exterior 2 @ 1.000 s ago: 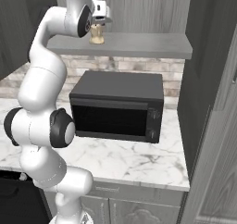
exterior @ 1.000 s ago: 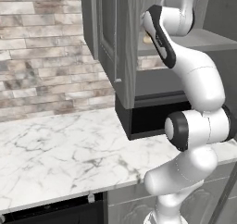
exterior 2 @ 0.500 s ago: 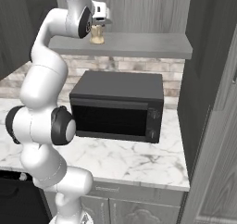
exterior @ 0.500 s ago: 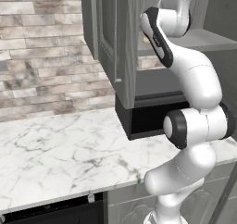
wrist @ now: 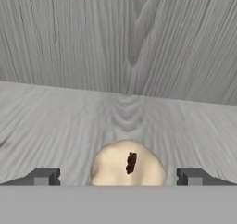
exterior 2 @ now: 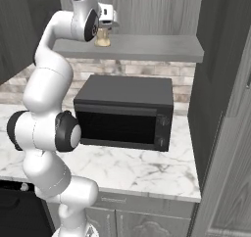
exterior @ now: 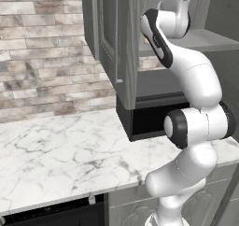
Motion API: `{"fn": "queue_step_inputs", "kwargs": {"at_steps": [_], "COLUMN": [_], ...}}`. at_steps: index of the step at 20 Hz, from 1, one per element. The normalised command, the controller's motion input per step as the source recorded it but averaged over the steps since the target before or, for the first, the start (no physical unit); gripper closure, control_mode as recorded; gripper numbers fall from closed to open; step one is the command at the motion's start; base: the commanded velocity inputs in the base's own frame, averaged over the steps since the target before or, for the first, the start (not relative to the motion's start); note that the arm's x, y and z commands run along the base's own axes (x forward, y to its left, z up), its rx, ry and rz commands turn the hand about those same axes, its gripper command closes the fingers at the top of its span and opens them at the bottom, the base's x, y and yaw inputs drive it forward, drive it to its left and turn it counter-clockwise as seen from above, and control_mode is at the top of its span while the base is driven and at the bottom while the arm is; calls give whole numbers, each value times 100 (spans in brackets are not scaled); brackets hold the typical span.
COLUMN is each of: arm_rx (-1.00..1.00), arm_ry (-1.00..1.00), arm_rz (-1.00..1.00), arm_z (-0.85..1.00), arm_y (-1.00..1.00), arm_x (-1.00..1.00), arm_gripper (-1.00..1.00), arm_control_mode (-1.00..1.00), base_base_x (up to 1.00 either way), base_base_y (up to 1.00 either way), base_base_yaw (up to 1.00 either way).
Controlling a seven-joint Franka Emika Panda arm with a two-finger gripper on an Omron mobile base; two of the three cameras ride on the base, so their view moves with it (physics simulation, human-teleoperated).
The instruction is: Get the candle and the liquor from the cabinet and move them to the dining counter.
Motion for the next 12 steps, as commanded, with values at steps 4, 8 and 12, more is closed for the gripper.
{"fn": "queue_step_inputs", "kwargs": {"at_steps": [4, 8, 12], "arm_rx": [0, 0, 0], "arm_ry": [0, 0, 0], "arm_rz": [0, 0, 0], "arm_z": [-13, -9, -8], "arm_y": [0, 0, 0], "arm_x": [3, 3, 1], "arm_gripper": [-100, -100, -100], "arm_control_mode": [-100, -100, -100], "base_base_x": [0, 0, 0], "base_base_y": [0, 0, 0], "base_base_yaw": [0, 0, 0]}}
